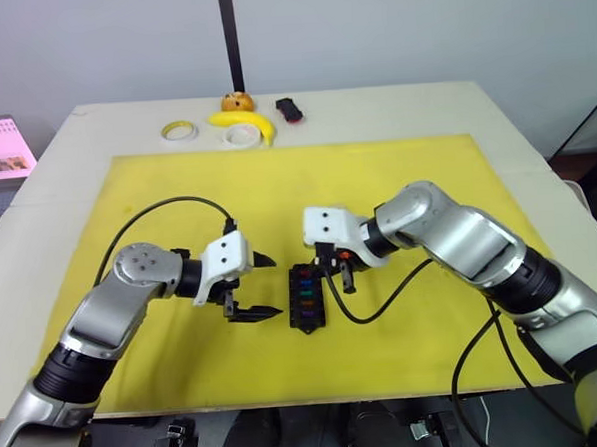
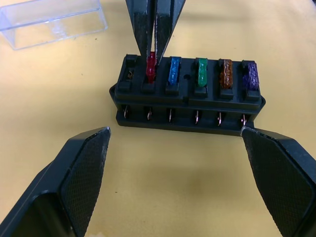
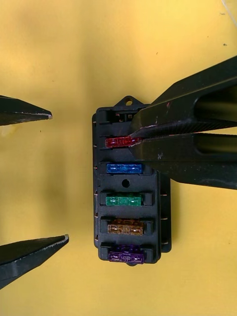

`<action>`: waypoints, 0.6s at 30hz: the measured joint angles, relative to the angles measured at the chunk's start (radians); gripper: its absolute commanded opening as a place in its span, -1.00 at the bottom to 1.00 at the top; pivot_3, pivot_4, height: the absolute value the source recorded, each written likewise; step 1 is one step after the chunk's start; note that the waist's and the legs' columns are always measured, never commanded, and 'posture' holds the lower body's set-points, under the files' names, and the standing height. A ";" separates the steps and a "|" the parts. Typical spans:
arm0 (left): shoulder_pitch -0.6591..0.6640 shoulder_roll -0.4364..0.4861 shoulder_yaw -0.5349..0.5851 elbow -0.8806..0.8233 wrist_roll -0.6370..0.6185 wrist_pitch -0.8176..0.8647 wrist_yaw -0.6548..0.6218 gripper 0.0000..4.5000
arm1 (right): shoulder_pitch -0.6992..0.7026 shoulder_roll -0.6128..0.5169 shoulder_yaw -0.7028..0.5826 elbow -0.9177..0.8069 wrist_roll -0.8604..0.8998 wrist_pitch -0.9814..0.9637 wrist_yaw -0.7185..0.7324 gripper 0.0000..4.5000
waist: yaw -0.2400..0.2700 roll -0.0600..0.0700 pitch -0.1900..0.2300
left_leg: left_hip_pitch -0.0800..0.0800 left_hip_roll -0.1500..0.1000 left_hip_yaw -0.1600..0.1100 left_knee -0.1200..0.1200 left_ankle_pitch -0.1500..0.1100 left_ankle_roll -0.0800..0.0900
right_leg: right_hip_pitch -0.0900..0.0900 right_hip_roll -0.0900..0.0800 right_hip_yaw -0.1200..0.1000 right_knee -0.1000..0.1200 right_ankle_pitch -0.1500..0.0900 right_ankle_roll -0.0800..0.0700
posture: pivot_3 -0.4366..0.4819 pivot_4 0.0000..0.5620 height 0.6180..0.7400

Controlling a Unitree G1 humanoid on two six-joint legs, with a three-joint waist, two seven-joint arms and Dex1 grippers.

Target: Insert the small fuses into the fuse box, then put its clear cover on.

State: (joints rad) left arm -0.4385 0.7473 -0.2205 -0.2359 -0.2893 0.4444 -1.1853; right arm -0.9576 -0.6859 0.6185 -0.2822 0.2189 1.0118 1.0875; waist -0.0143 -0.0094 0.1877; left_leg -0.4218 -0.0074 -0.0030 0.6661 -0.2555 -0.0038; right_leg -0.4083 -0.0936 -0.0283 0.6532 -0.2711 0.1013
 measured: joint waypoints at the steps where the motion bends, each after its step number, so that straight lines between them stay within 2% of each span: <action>1: 0.000 0.000 0.000 0.000 0.001 0.000 0.000 0.98 | 0.000 0.001 0.000 0.000 0.000 0.001 0.000 -1.00 | 0.000 0.000 0.000 | 0.000 0.000 0.000 0.000 0.000 0.000 | 0.000 0.000 0.000 0.000 0.000 0.000 | -0.05 -0.47 1.00; 18: 0.009 0.000 -0.001 0.000 0.024 -0.020 -0.001 0.98 | -0.013 0.021 0.008 0.008 -0.020 0.019 0.001 -1.00 | -0.003 0.000 0.000 | 0.000 0.000 0.000 0.000 0.000 0.000 | 0.000 0.000 0.000 0.000 0.000 0.000 | -0.05 -0.47 1.00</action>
State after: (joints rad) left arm -0.4294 0.7477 -0.2219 -0.2359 -0.2657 0.4247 -1.1862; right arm -0.9703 -0.6649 0.6265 -0.2744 0.1993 1.0304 1.0888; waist -0.0174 -0.0094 0.1877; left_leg -0.4216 -0.0072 -0.0030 0.6661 -0.2555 -0.0037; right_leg -0.4083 -0.0934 -0.0283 0.6535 -0.2711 0.1013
